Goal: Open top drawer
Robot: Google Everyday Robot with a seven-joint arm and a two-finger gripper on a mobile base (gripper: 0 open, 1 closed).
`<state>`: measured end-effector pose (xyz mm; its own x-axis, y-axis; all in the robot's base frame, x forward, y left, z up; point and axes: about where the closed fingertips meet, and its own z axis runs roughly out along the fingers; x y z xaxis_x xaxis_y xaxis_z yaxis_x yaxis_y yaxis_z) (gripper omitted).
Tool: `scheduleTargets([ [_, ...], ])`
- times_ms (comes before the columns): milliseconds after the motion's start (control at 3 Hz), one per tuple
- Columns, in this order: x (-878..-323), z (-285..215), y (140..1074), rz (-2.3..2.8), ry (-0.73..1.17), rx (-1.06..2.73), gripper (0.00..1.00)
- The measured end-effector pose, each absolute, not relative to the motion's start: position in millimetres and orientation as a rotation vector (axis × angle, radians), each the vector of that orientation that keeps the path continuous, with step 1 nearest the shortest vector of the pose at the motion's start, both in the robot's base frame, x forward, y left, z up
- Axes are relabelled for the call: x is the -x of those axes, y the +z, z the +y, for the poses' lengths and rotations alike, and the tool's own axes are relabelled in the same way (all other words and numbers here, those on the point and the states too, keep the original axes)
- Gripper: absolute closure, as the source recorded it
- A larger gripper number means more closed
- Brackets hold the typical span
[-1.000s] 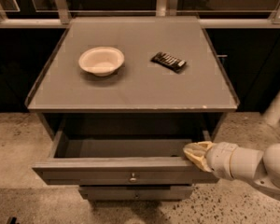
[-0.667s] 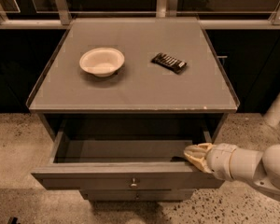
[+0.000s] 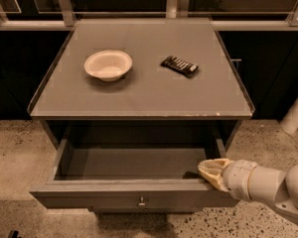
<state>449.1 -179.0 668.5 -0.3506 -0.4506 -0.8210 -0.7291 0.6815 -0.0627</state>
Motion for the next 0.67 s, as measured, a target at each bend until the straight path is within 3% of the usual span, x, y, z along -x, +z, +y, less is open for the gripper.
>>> scheduleTargets([
  [333, -435, -189, 683, 1.991, 0.317, 0.885, 1.0],
  [667, -431, -202, 712, 1.927, 0.146, 0.82, 0.81],
])
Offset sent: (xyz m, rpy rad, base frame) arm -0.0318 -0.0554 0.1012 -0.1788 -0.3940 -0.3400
